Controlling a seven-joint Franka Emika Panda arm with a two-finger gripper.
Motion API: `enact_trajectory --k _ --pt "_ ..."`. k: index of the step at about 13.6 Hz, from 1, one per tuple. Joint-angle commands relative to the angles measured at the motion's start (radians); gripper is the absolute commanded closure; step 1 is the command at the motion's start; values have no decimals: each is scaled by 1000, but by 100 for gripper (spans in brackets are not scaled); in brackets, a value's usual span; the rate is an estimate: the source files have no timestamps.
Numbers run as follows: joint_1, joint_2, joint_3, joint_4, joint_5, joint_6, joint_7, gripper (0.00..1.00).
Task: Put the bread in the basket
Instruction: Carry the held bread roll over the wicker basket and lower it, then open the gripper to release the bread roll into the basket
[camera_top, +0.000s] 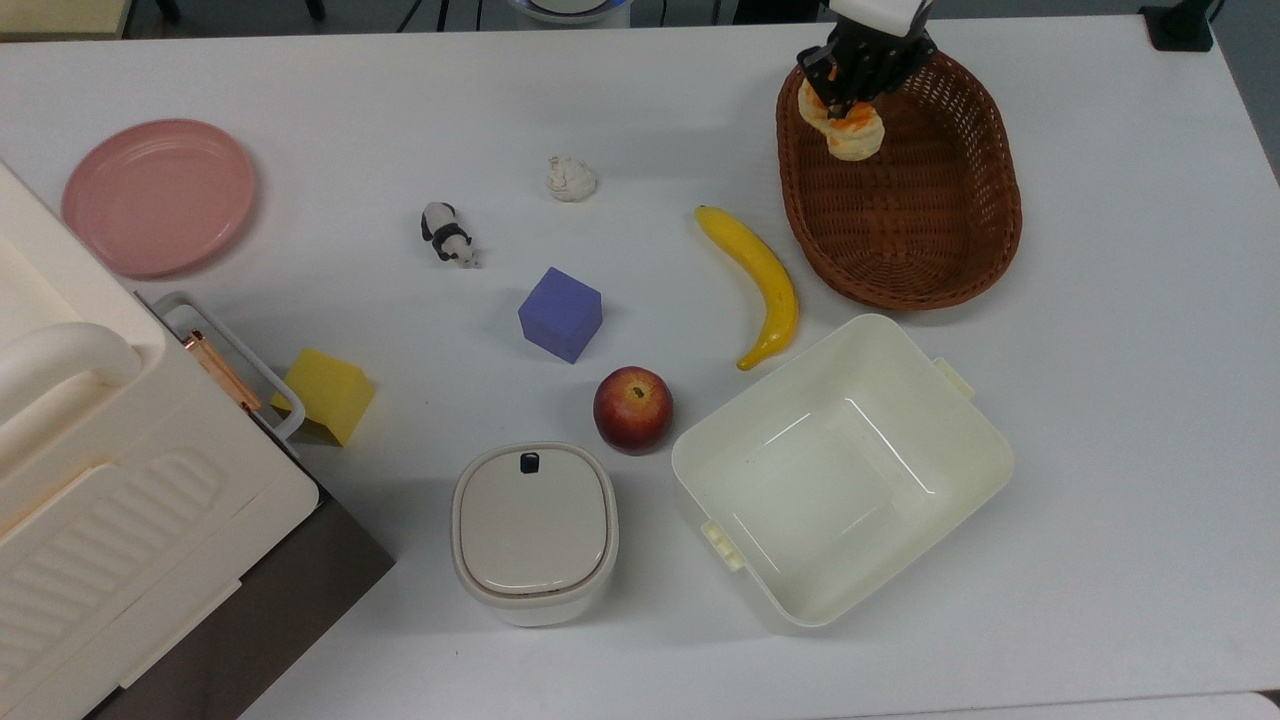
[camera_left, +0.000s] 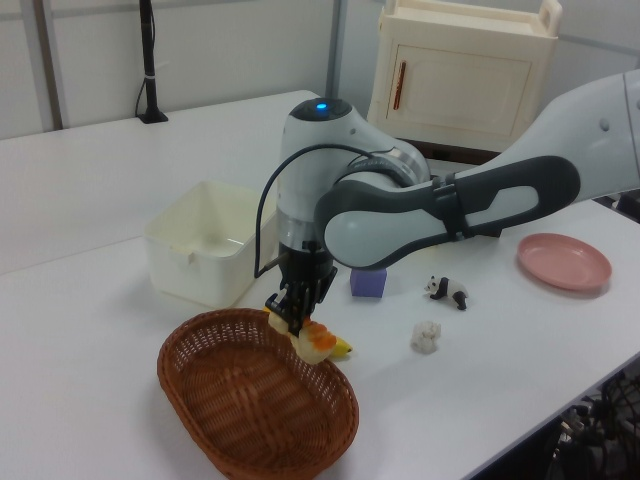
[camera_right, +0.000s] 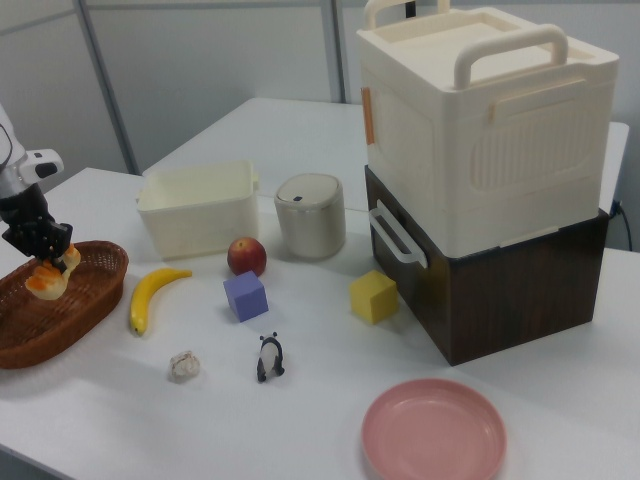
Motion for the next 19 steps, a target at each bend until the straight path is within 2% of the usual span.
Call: enact_trajectory --k 1,11,14,16,17,18,19 --pt "11 6 -8 27 17 -19 74 0" --pt "-9 -5 -8 37 15 -23 87 0" --pt "-101 -46 -12 43 5 -29 78 0" --pt "-173 -78 -22 87 5 -116 12 0" --pt "-184 -86 -41 122 12 -188 -35 0" --pt "-187 -86 -104 194 15 -298 -75 0" --pt "-202 -83 -124 237 15 -354 -83 0"
